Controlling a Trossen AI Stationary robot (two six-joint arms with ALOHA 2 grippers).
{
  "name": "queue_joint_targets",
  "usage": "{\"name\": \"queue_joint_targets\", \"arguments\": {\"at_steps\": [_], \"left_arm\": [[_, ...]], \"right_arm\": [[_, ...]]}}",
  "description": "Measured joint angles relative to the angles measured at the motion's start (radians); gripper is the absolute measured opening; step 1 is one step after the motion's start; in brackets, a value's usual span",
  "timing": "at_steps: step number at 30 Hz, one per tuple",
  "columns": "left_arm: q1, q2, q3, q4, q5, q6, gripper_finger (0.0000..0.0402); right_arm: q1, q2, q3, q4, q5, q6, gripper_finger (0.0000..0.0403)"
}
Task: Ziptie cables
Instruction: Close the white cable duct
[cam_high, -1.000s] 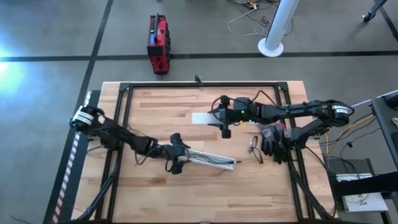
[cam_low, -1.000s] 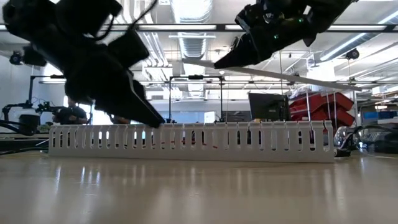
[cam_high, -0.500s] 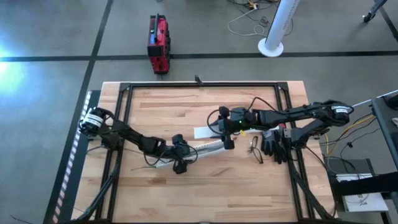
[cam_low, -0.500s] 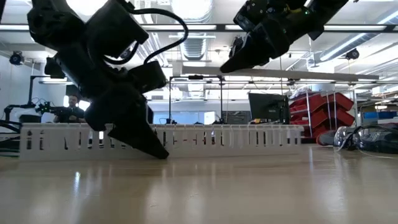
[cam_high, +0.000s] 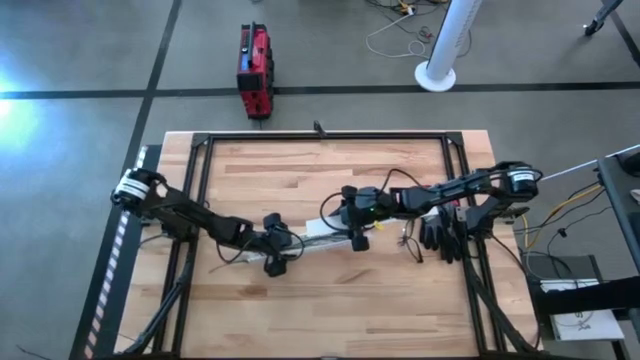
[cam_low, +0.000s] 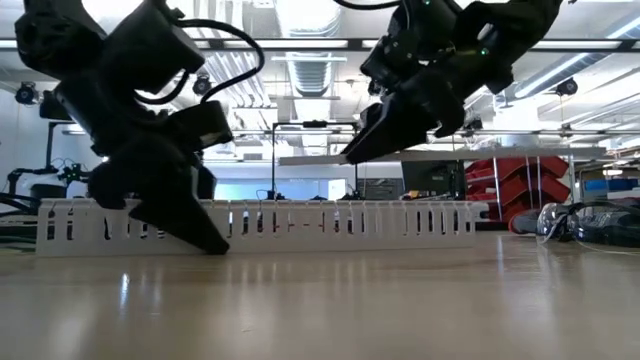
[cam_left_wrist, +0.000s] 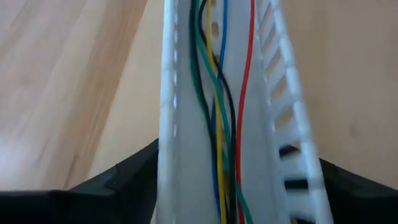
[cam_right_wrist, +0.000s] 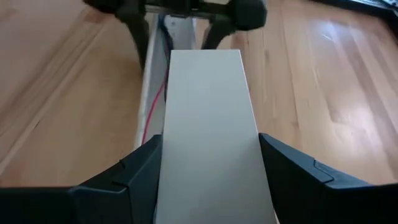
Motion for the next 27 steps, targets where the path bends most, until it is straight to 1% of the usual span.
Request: {"name": "queue_joint_targets", "arguments": {"at_steps": [2, 4, 7, 10, 14, 18, 21, 25, 27], "left_arm": [[0.000, -0.048, -0.011, -0.031, -0.020, 0.003, 0.0282], [0.000, -0.086, -0.010, -0.016, -0.056, 0.011, 0.0288], [0.004, -0.105, 0.013, 0.008, -0.085, 0.050, 0.0294], [0.017, -0.062, 0.035, 0.047, -0.085, 0.078, 0.0294], [0.030, 0.034, 0.054, 0.133, -0.088, 0.102, 0.0292], [0.056, 0.127, 0.068, 0.140, -0.086, 0.084, 0.0290], [0.063, 0.166, 0.074, 0.161, -0.070, 0.070, 0.0290], [0.063, 0.189, 0.072, 0.162, -0.060, 0.070, 0.0276], [0.061, 0.196, 0.072, 0.159, -0.056, 0.070, 0.0261]], "right_arm": [[-0.003, -0.007, 0.000, -0.001, 0.000, -0.008, 0.0220], [-0.006, -0.024, 0.000, -0.014, 0.000, 0.001, 0.0220], [-0.005, -0.045, 0.000, -0.012, 0.001, 0.000, 0.0220], [0.001, -0.045, -0.007, -0.010, 0.000, 0.012, 0.0220], [0.009, -0.020, -0.023, 0.005, 0.000, 0.024, 0.0220], [0.034, 0.029, -0.036, 0.078, 0.015, 0.015, 0.0220], [0.049, 0.079, -0.036, 0.101, 0.033, 0.005, 0.0220], [0.055, 0.113, -0.038, 0.101, 0.130, -0.027, 0.0220], [0.055, 0.112, -0.038, 0.102, 0.138, -0.051, 0.0220]]}}
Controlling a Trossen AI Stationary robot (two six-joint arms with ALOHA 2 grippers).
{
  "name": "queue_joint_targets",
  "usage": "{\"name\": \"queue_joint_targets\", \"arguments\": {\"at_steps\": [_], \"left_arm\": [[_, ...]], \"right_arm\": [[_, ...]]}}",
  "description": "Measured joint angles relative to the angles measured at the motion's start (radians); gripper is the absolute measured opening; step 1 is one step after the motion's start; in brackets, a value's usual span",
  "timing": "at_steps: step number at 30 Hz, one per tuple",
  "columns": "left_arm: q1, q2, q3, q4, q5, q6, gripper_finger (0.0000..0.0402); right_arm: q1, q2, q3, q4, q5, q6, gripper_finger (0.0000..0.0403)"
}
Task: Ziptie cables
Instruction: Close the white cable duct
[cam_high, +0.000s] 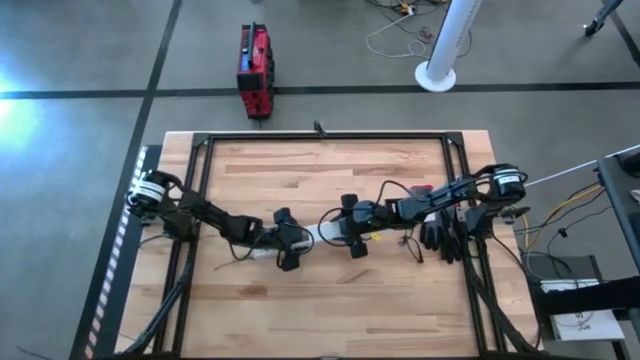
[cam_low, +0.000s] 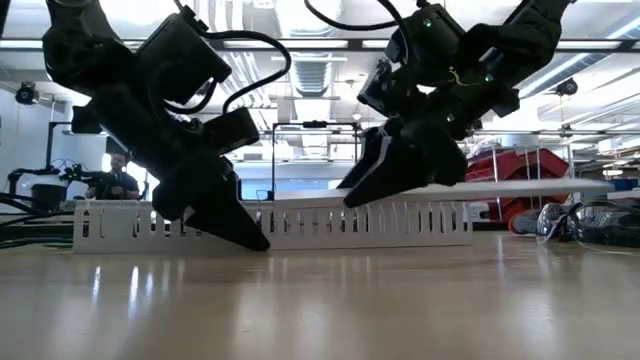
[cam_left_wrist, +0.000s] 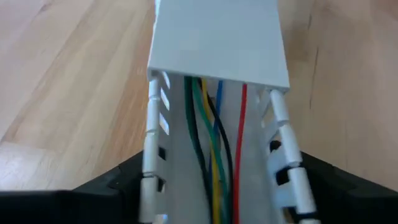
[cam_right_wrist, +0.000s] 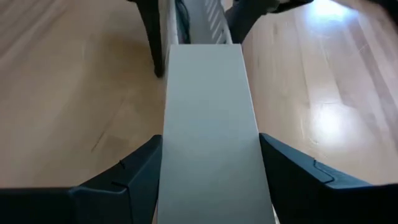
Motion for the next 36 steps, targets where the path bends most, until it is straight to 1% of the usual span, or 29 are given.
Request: {"name": "queue_joint_targets", "arguments": {"at_steps": [4, 7, 9, 12, 14, 16, 20, 22, 24, 30, 36], "left_arm": [[0.000, 0.004, -0.006, -0.003, 0.009, 0.003, 0.0227], [0.000, 0.004, -0.012, -0.002, 0.012, 0.012, 0.0215], [0.000, 0.004, -0.015, 0.000, 0.013, 0.014, 0.0220], [0.002, 0.004, -0.020, 0.004, 0.018, 0.016, 0.0241], [0.002, 0.004, -0.021, 0.004, 0.019, 0.019, 0.0247], [0.001, 0.004, -0.021, 0.004, 0.019, 0.026, 0.0244], [0.001, 0.004, -0.022, 0.006, 0.023, 0.052, 0.0223], [0.001, 0.004, -0.022, 0.007, 0.029, 0.072, 0.0216], [0.001, 0.004, -0.023, 0.007, 0.031, 0.082, 0.0216], [0.001, 0.004, -0.026, 0.008, 0.028, 0.087, 0.0233], [0.001, 0.004, -0.027, 0.012, 0.031, 0.091, 0.0223]], "right_arm": [[0.000, -0.004, 0.000, 0.000, 0.000, -0.031, 0.0220], [-0.002, -0.005, 0.000, 0.002, -0.001, -0.073, 0.0220], [-0.006, -0.005, 0.000, 0.006, -0.001, -0.094, 0.0220], [-0.024, -0.005, 0.000, 0.011, -0.017, -0.095, 0.0220], [-0.036, -0.005, 0.000, 0.010, -0.030, -0.094, 0.0220], [-0.045, -0.004, 0.000, 0.011, -0.050, -0.093, 0.0220], [-0.056, 0.007, 0.000, 0.018, -0.074, -0.106, 0.0220], [-0.066, 0.013, 0.000, 0.025, -0.102, -0.106, 0.0220], [-0.074, 0.023, 0.000, 0.032, -0.117, -0.094, 0.0220], [-0.087, 0.026, 0.000, 0.036, -0.147, -0.052, 0.0220], [-0.085, 0.028, 0.000, 0.052, -0.169, -0.023, 0.0220]]}}
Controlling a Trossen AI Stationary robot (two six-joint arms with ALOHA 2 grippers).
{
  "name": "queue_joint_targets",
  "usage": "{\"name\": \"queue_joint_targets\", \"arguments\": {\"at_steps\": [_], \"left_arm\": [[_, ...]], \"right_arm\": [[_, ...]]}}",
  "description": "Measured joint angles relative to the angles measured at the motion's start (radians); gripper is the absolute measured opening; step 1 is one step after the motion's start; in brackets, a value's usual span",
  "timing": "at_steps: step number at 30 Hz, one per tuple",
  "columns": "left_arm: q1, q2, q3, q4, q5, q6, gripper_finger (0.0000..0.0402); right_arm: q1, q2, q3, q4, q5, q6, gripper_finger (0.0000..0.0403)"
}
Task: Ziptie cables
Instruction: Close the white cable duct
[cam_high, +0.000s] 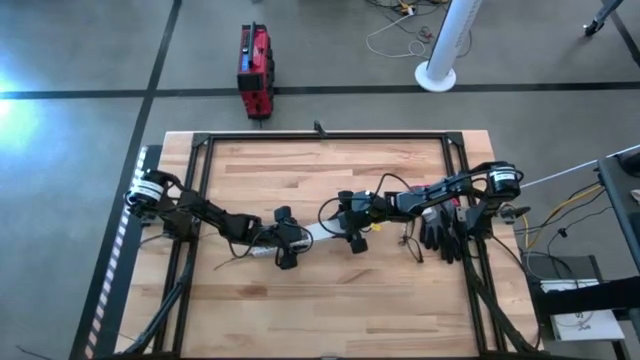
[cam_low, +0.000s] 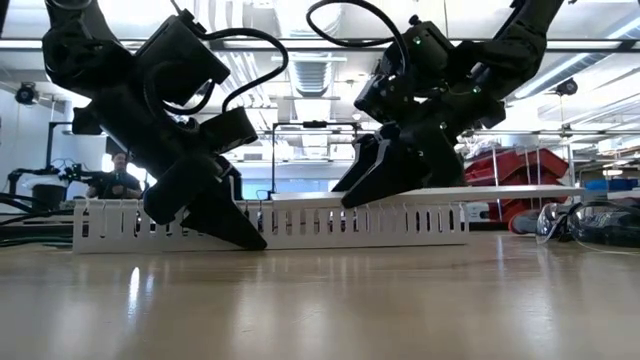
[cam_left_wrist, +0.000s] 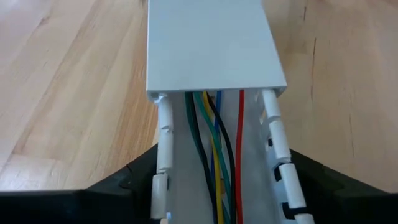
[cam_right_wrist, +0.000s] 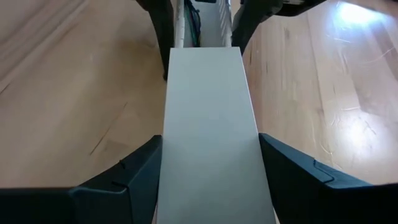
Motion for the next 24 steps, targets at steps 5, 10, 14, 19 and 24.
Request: {"name": "queue_joint_targets", "arguments": {"at_steps": [5, 10, 14, 19, 24], "left_arm": [[0.000, 0.000, 0.000, 0.000, 0.000, 0.003, 0.0232], [0.000, 0.000, 0.000, 0.000, 0.000, 0.002, 0.0232], [-0.001, 0.000, -0.001, 0.002, 0.000, 0.001, 0.0226], [-0.001, 0.000, -0.001, 0.003, 0.000, -0.003, 0.0233], [-0.001, 0.000, -0.001, 0.003, 0.001, -0.005, 0.0230]], "right_arm": [[0.005, 0.001, -0.013, 0.043, -0.004, 0.019, 0.0220], [0.009, 0.001, -0.032, 0.080, -0.004, 0.049, 0.0219], [0.013, 0.002, -0.049, 0.121, -0.004, 0.078, 0.0219], [0.017, 0.002, -0.050, 0.123, -0.005, 0.081, 0.0219], [0.023, 0.001, -0.055, 0.129, -0.008, 0.085, 0.0219]]}}
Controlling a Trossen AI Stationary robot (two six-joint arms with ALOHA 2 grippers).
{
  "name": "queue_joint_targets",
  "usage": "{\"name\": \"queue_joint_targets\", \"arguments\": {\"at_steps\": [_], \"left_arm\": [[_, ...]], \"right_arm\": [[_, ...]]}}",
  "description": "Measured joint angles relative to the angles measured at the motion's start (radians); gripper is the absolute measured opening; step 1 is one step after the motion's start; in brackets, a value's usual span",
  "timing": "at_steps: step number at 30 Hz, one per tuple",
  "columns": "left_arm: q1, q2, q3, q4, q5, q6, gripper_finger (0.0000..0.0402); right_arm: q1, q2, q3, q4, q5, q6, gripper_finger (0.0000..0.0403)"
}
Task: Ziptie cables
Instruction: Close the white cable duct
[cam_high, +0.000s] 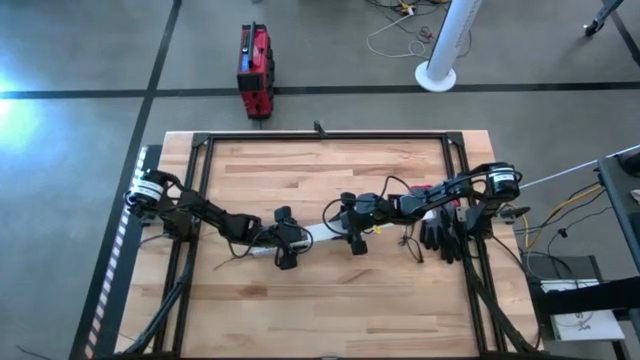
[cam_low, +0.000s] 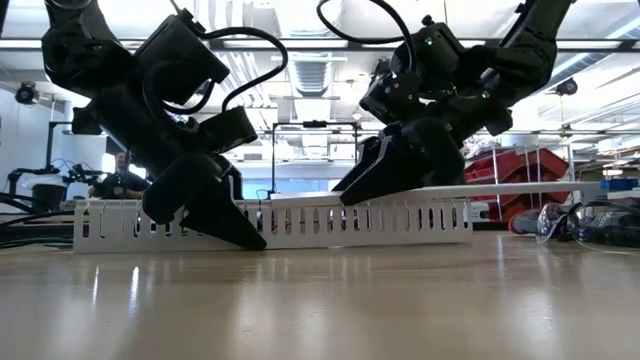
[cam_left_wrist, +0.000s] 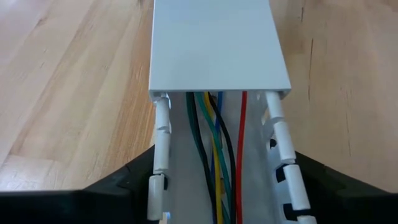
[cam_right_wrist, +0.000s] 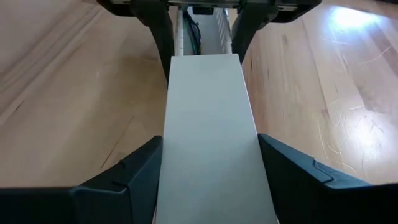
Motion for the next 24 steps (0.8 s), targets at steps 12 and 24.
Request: {"name": "queue_joint_targets", "arguments": {"at_steps": [12, 24], "left_arm": [[-0.001, 0.001, -0.001, 0.003, 0.014, -0.007, 0.0232], [0.000, 0.001, -0.001, 0.003, 0.001, -0.024, 0.0233]], "right_arm": [[0.002, -0.100, 0.009, -0.088, -0.053, 0.066, 0.0190], [0.019, -0.101, 0.002, -0.137, -0.055, -0.046, 0.0063]]}}
